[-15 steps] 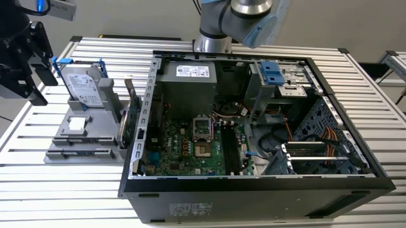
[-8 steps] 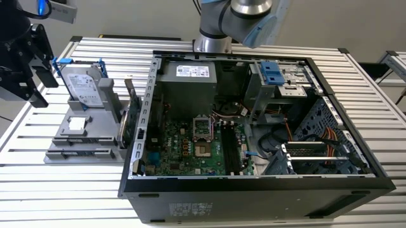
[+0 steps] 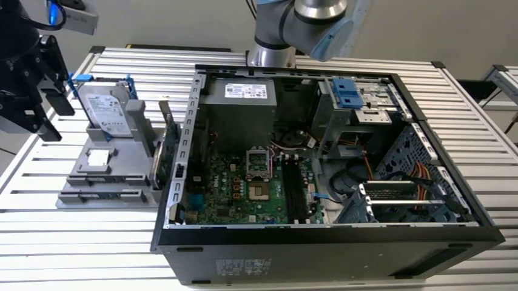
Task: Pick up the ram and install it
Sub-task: 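Pick up the ram and move it above insertion slot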
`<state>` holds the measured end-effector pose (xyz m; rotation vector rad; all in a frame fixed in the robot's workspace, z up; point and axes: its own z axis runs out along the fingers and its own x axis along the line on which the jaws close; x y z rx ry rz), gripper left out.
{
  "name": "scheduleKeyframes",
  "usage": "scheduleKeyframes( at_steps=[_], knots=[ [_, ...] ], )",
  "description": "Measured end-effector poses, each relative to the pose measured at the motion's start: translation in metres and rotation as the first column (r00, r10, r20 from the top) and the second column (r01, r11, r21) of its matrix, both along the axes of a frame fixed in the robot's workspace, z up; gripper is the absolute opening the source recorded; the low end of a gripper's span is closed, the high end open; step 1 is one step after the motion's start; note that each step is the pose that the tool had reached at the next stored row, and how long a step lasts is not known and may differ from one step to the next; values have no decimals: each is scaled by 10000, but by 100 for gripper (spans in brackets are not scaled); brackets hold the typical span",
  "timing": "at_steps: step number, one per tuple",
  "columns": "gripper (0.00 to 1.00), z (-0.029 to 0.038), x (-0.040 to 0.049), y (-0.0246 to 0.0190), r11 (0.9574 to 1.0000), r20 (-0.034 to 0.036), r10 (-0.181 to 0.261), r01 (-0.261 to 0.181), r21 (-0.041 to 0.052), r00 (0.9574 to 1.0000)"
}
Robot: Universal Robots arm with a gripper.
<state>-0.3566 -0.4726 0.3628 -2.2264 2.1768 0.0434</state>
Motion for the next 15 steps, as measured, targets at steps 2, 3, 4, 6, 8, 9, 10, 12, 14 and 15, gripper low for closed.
scheduleKeyframes(
  at_steps=[2,3,4,6,8,9,10,12,14,15],
  knots=[
    [0,-12,-1,-6,10000,-1,-1,1,-1,10000],
    [0,-18,-1,-8,10000,-1,-1,1,-1,10000],
    [0,-24,0,-9,10000,-2,0,0,-2,10000],
    [0,-36,0,-9,10000,-2,1,-1,-2,10000],
    [0,-45,0,-9,10000,-1,0,0,-1,10000],
    [0,-48,0,-9,10000,-1,0,0,-1,10000],
    [0,-51,0,-9,10000,-1,1,-1,-1,10000],
    [0,-61,0,-9,10000,-1,1,-1,-1,10000],
    [0,-71,0,-15,10000,-1,1,-1,-1,10000],
    [0,-75,0,-22,10000,-1,2,-2,-1,10000]
  ],
)
